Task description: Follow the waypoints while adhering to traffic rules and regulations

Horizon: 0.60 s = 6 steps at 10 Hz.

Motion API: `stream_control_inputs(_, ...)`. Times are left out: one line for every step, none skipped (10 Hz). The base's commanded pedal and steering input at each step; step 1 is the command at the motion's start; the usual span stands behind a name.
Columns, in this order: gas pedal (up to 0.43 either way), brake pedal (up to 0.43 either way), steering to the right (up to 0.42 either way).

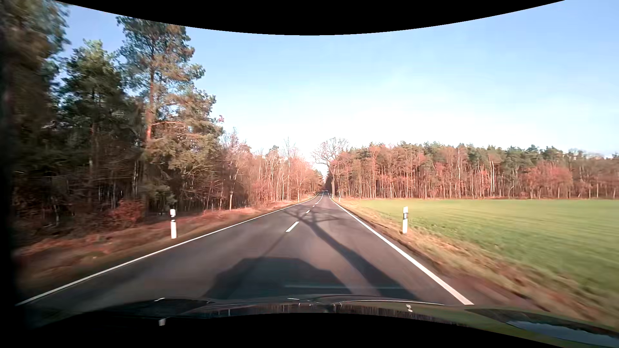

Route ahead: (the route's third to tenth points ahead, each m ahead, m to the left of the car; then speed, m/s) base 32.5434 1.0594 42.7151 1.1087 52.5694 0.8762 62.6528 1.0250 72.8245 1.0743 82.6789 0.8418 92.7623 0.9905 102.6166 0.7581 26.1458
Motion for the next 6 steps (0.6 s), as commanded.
stream_control_inputs(0.177,0.000,0.001)
stream_control_inputs(0.177,0.000,0.001)
stream_control_inputs(0.177,0.000,0.001)
stream_control_inputs(0.177,0.000,0.001)
stream_control_inputs(0.177,0.000,0.001)
stream_control_inputs(0.177,0.000,0.001)
